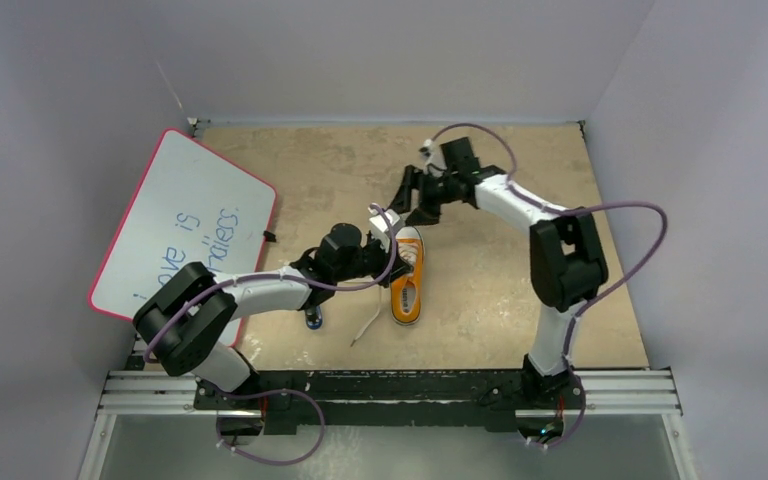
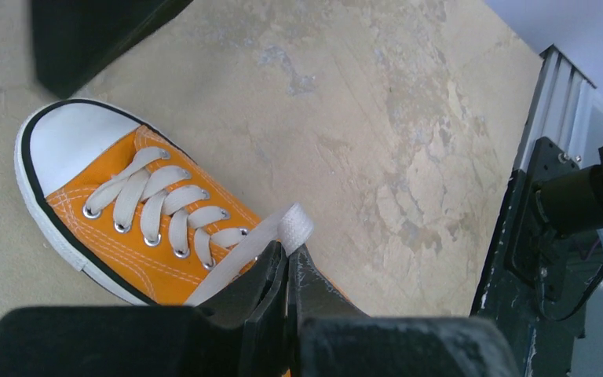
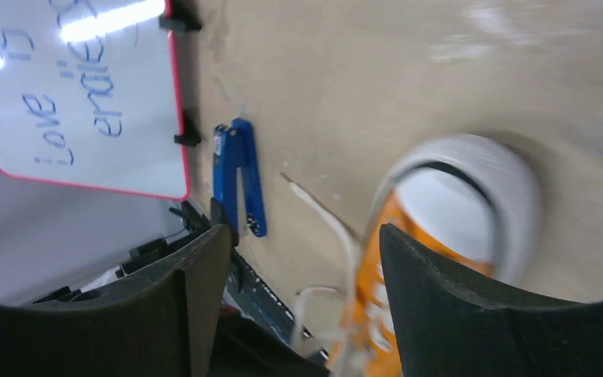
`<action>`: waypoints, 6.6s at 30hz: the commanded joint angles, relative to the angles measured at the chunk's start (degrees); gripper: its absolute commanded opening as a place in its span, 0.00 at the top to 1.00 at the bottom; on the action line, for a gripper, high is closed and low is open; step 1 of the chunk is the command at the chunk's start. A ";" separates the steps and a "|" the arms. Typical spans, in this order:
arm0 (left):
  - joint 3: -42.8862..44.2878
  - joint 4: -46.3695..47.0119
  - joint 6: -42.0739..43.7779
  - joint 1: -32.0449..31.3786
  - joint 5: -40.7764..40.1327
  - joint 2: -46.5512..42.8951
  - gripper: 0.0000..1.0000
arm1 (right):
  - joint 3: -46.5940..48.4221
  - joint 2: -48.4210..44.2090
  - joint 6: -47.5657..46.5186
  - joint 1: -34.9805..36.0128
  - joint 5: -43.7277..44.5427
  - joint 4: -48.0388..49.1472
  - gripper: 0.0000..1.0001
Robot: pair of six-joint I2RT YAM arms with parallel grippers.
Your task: Tie the shoes
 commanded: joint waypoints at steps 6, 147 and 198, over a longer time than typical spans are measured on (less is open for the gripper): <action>3.53 3.14 -5.89 -0.02 -0.66 1.36 1.00 | -9.37 -19.30 -24.28 -11.38 9.47 -16.23 0.29; 17.33 -23.50 -8.49 5.09 3.12 2.65 1.00 | -15.64 -17.17 -31.05 -11.95 -7.38 -8.33 1.00; 19.10 -23.33 -9.32 5.30 4.00 4.89 1.00 | -34.56 -21.98 -39.56 -0.42 3.76 1.07 0.58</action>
